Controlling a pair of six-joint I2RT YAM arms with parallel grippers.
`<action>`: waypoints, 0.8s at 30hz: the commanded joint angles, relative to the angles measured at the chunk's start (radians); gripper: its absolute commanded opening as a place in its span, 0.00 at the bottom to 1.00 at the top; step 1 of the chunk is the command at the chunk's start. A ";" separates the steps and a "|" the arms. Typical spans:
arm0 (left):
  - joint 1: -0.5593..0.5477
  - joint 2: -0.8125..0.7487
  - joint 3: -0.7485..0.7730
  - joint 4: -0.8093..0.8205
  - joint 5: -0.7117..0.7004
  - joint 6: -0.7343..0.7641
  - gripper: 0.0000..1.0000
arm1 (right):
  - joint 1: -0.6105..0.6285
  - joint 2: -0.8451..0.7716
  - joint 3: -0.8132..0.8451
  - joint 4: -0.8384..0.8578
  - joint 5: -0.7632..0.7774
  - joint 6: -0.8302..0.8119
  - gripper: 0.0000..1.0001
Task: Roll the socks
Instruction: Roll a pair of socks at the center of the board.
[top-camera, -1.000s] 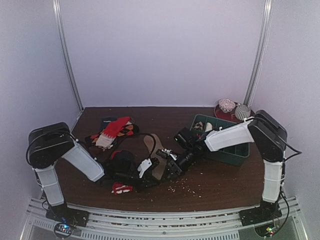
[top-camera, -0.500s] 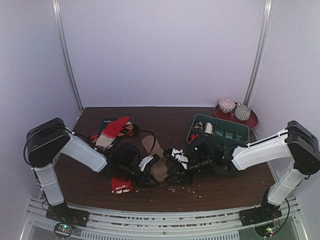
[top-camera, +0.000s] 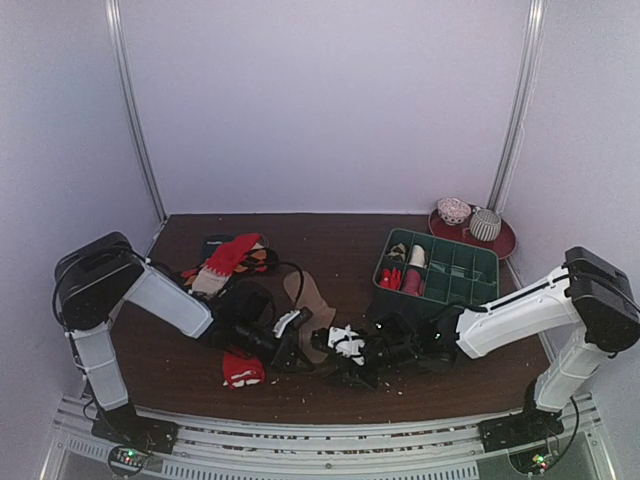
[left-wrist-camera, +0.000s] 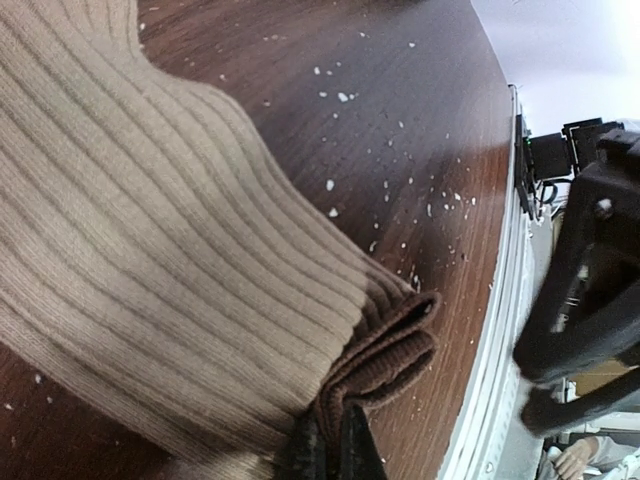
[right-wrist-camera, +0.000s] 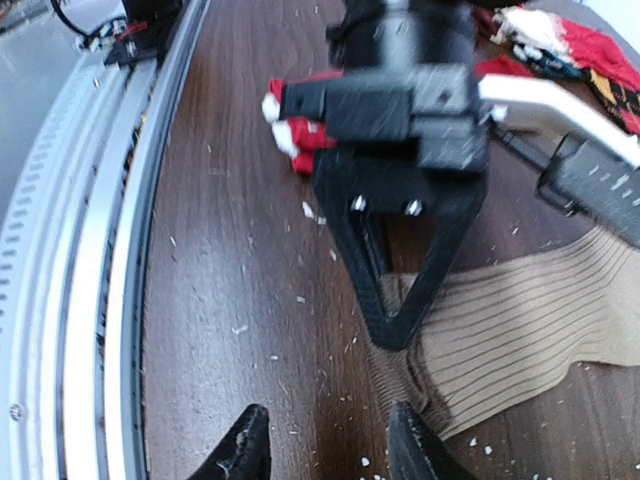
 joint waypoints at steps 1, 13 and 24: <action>0.021 0.055 -0.004 -0.228 -0.071 0.008 0.00 | 0.031 0.058 0.006 -0.024 0.070 -0.047 0.42; 0.026 0.063 0.023 -0.286 -0.091 0.032 0.00 | 0.036 0.098 0.019 0.023 0.205 -0.080 0.39; 0.026 0.065 0.021 -0.291 -0.105 0.039 0.00 | 0.036 0.121 0.039 0.047 0.184 -0.101 0.39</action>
